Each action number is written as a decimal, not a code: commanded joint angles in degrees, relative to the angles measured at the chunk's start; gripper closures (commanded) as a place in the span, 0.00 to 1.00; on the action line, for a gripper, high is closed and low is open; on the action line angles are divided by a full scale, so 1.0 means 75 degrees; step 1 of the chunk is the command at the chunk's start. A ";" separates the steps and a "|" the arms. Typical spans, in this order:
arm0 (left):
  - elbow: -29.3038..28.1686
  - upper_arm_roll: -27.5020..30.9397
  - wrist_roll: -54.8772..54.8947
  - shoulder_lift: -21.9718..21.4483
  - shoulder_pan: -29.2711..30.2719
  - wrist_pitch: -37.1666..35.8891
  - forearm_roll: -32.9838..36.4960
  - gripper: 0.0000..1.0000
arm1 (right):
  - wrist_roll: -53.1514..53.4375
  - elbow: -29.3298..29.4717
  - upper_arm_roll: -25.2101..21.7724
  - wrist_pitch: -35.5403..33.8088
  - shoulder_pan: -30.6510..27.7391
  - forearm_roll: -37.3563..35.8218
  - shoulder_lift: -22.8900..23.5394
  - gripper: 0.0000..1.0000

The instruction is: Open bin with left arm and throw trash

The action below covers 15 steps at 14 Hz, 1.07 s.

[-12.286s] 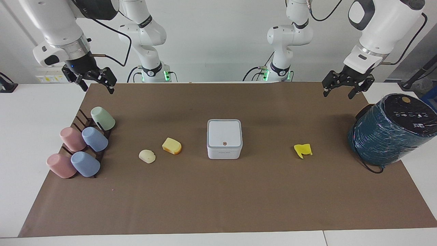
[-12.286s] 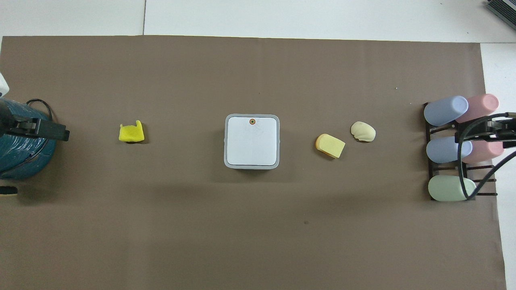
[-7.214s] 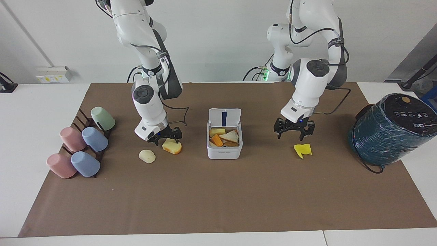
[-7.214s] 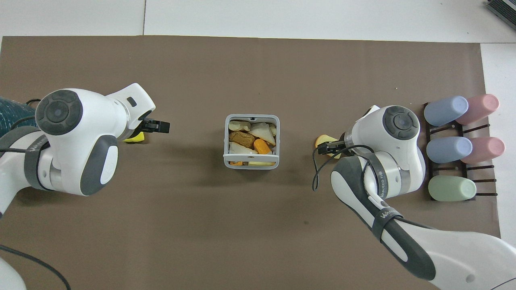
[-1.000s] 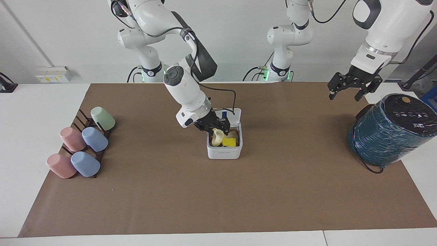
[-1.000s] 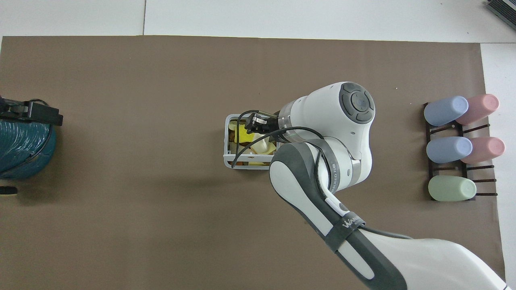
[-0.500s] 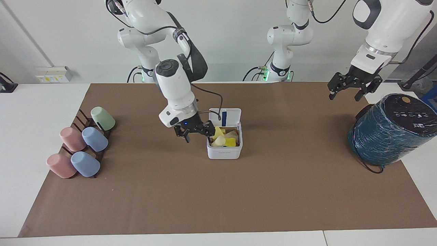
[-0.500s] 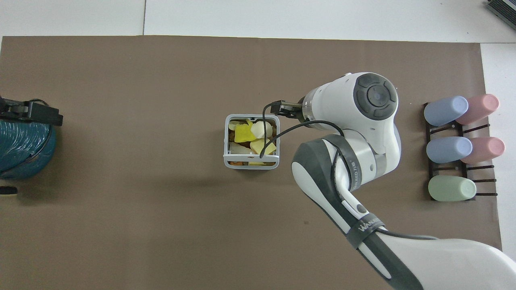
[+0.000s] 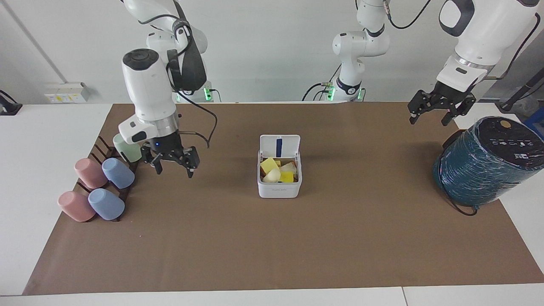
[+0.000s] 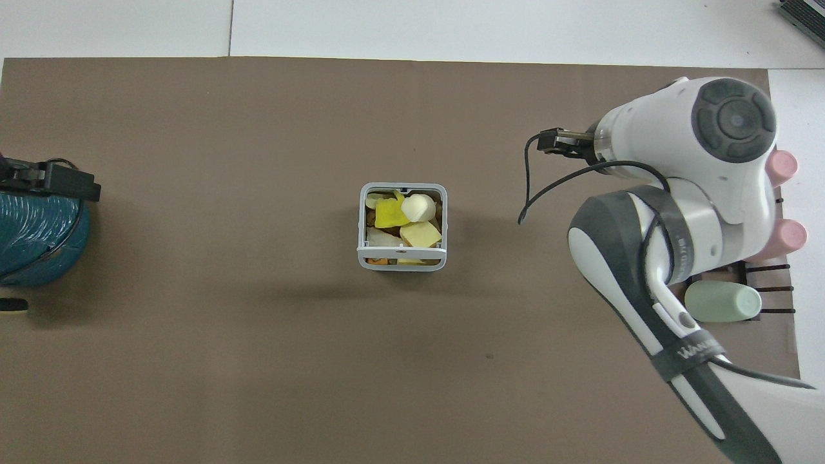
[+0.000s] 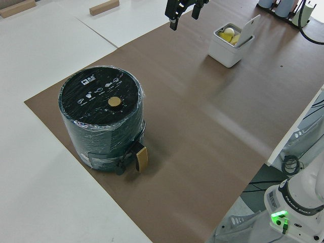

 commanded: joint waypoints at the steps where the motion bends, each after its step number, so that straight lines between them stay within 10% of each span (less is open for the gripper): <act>1: -0.0162 -0.0016 0.0011 -0.0168 0.0028 -0.0051 0.0072 0.00 | -0.0211 -0.0105 0.0104 -0.0867 -0.0243 0.0023 -0.0839 0.00; 7: -0.0162 -0.0016 0.0011 -0.0168 0.0028 -0.0051 0.0072 0.00 | -0.0176 0.0189 -0.0117 -0.2883 -0.0677 0.0655 -0.2036 0.00; 15: -0.0162 -0.0016 0.0011 -0.0168 0.0028 -0.0051 0.0072 0.00 | -0.1922 0.0200 -0.1091 -0.3811 -0.0666 0.1102 -0.2131 0.00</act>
